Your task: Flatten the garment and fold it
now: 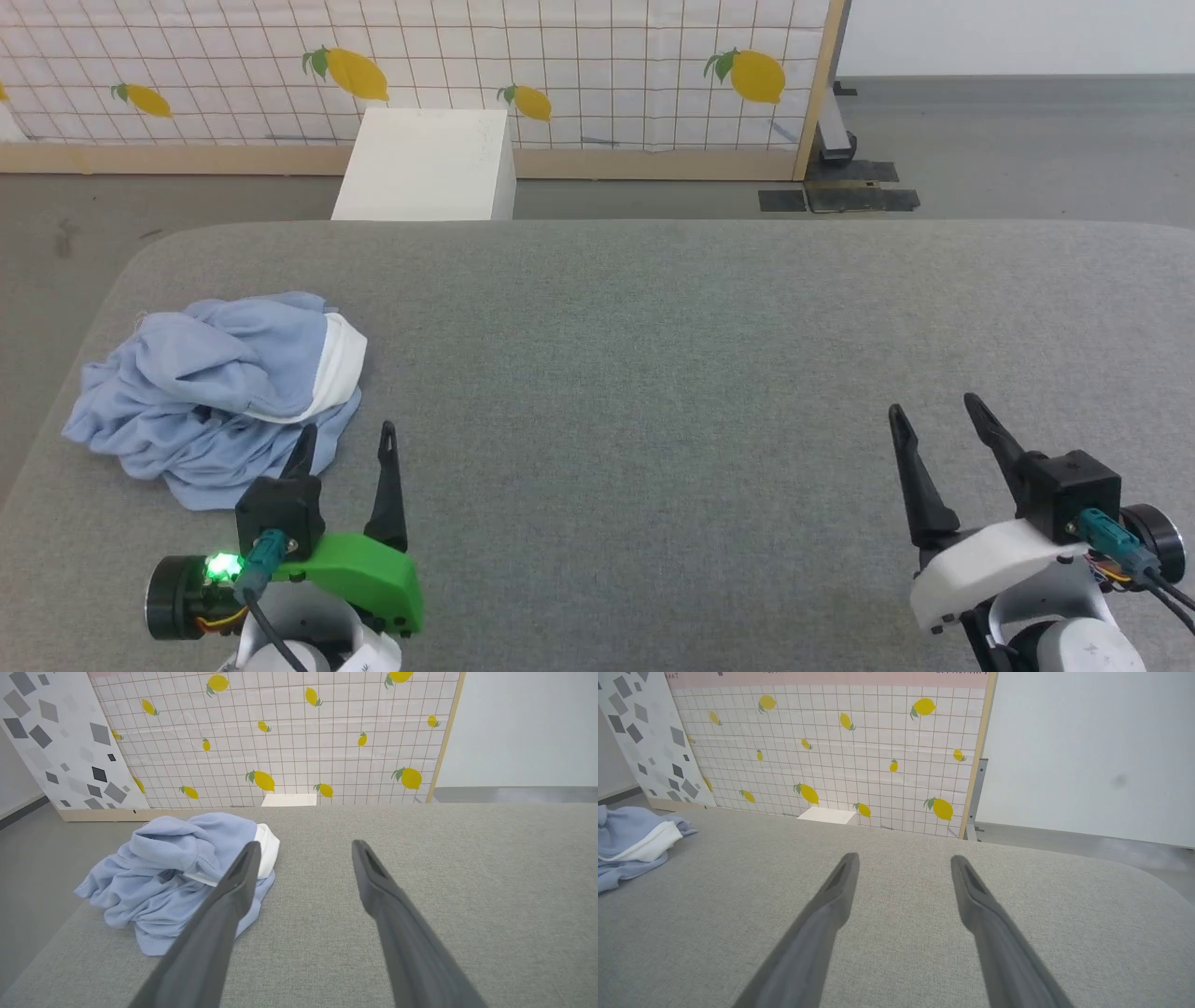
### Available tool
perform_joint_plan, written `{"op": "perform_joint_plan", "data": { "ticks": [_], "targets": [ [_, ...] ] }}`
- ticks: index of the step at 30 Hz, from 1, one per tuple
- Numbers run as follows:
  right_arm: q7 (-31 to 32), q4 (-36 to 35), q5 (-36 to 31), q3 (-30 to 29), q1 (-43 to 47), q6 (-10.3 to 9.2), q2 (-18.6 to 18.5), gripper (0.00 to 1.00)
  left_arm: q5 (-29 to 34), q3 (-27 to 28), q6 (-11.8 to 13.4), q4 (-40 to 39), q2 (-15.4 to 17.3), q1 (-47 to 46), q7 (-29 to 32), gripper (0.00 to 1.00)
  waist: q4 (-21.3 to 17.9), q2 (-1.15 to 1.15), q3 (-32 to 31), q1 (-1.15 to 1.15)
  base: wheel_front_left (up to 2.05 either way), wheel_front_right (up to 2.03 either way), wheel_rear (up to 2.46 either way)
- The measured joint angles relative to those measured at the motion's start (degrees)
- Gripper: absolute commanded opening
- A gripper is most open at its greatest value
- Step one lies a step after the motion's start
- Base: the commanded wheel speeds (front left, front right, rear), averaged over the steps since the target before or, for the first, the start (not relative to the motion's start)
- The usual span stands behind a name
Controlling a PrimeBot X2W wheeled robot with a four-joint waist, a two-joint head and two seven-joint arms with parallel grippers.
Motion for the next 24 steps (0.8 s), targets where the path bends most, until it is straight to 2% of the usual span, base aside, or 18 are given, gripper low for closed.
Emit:
{"op": "perform_joint_plan", "data": {
  "ticks": [24],
  "targets": [
    [-2.74, 2.65, 1.60, -2.23, 0.00, 0.00, 0.00, 1.00, -0.52, -0.11, 0.00, 1.75, 0.00, 0.00, -2.71, 1.00, -0.24, 0.00, 0.31, 0.00, 0.00, 0.00, 0.00]
  ]
}}
